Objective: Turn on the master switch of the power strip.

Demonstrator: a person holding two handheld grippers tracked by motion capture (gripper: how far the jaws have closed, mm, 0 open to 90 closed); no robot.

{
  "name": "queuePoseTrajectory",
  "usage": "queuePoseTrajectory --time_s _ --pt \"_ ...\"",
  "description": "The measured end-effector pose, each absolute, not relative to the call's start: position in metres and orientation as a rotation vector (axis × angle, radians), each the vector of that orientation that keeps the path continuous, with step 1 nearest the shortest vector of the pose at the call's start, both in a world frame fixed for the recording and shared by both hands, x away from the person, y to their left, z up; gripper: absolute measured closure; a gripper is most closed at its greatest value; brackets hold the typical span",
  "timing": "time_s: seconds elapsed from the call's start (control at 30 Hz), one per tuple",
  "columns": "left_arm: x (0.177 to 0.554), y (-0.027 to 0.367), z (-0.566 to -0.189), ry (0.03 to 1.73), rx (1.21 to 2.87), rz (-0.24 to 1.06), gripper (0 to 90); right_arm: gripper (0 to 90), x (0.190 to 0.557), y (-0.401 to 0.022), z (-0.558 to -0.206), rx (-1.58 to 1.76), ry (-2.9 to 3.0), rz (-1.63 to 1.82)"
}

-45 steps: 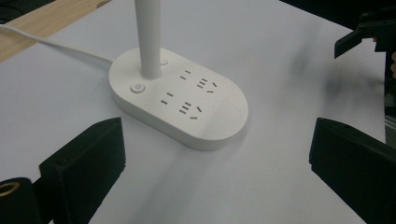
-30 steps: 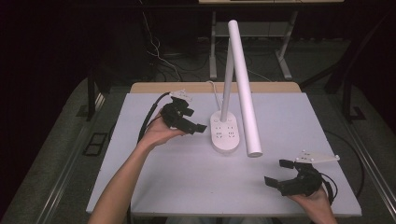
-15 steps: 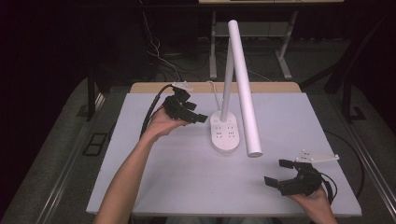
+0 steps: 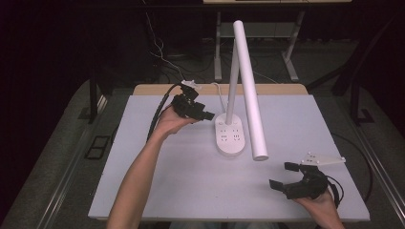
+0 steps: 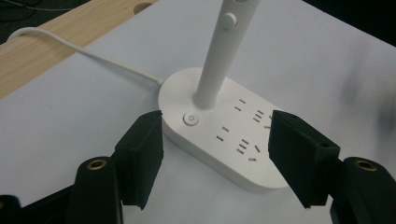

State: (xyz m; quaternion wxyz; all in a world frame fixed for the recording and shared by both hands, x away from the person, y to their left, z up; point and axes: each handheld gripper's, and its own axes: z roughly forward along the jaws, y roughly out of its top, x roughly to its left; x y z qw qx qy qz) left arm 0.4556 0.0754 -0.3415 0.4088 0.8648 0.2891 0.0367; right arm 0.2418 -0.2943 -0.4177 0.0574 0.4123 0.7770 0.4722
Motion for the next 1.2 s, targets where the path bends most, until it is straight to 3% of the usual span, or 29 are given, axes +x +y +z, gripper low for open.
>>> queuePoseTrajectory --time_s 1.2 --pt "0.487 0.054 -0.396 0.915 2.084 -0.003 70.4 0.0 0.245 -0.295 -0.417 1.252 2.350 1.447"
